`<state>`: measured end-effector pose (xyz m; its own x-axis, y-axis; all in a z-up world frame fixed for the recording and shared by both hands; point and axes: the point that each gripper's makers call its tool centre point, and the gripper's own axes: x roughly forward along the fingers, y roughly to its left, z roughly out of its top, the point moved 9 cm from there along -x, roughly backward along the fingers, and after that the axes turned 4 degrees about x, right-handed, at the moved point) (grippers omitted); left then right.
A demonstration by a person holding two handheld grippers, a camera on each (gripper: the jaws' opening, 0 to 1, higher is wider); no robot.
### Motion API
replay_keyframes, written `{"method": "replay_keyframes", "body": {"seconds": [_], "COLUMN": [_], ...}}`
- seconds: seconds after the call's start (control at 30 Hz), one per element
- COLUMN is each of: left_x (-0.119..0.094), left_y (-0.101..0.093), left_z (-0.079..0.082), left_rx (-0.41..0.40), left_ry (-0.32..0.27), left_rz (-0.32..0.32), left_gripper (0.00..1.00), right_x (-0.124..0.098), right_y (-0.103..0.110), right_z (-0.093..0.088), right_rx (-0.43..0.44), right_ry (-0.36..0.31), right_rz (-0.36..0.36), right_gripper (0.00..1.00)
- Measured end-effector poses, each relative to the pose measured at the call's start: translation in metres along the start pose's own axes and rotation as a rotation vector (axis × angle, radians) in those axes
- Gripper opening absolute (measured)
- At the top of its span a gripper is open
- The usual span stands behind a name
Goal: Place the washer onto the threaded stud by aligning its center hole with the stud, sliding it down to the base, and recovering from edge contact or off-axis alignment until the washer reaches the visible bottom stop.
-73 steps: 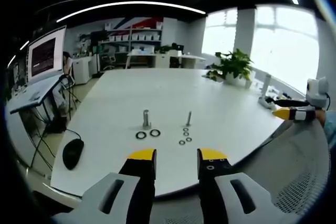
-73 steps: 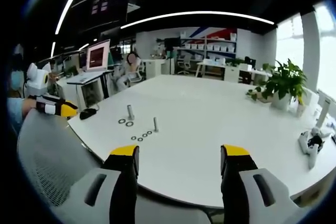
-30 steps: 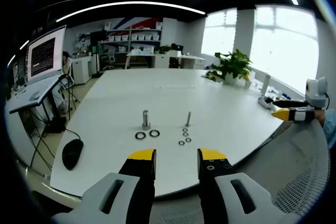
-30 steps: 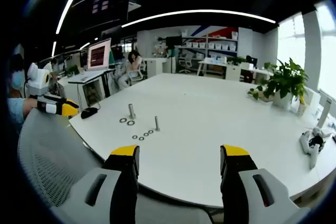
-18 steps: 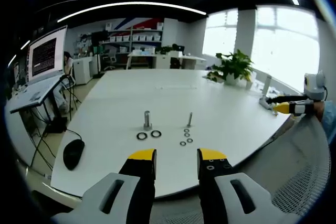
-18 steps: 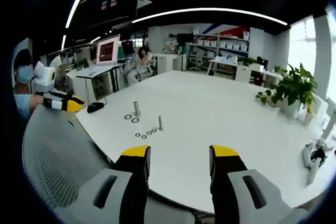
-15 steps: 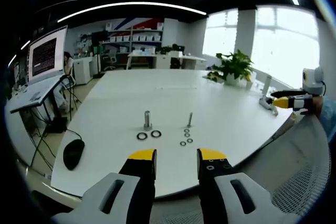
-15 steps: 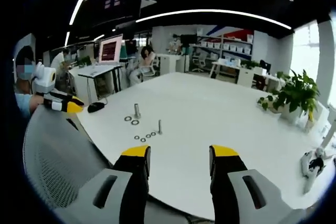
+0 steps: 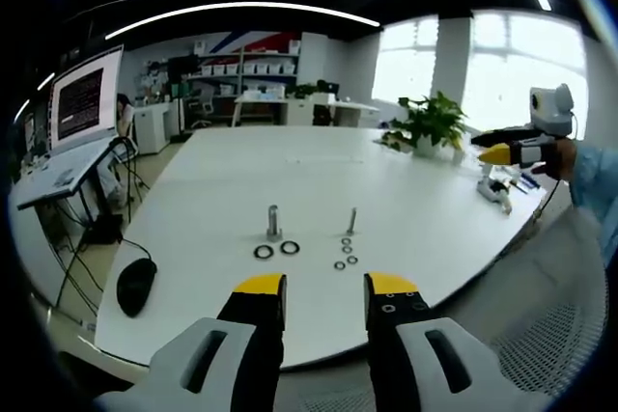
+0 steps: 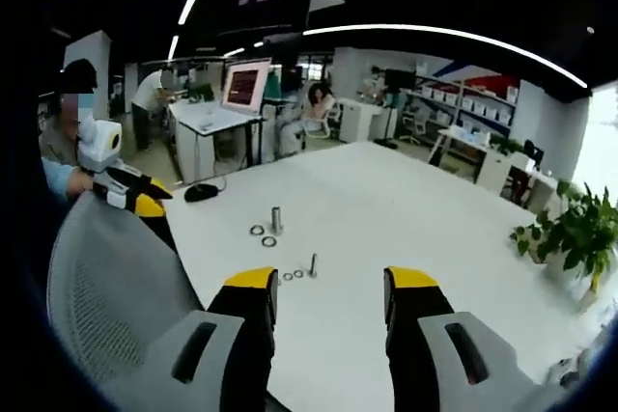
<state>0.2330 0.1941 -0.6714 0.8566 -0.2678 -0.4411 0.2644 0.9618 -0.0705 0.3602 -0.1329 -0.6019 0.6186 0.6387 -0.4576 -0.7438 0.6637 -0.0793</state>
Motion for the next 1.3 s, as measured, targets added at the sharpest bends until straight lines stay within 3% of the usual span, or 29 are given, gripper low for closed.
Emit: {"method": "replay_keyframes", "body": {"seconds": [0.3,0.57,1.0,1.3], "left_x": [0.001,0.005,0.007,0.015], "left_y": [-0.004,-0.006,-0.004,0.001], "left_z": [0.0,-0.004,0.001,0.008], "left_rx": [0.005,0.045,0.085,0.098], "left_ry": [0.001,0.085,0.03,0.018], "left_rz": [-0.023,-0.061,-0.101,-0.1], "left_gripper": [0.31,0.35,0.34,0.34], "right_x": [0.042,0.072,0.124,0.158], "right_y": [0.005,0.015,0.033,0.04], "right_z": [0.018,0.022,0.01,-0.011], "right_rx": [-0.055,-0.073,-0.149,-0.17], "right_ry": [0.052,0.101,0.211,0.314], "right_rz": [0.123,0.201,0.317,0.416], "right_gripper": [0.45,0.43,0.4,0.38]}}
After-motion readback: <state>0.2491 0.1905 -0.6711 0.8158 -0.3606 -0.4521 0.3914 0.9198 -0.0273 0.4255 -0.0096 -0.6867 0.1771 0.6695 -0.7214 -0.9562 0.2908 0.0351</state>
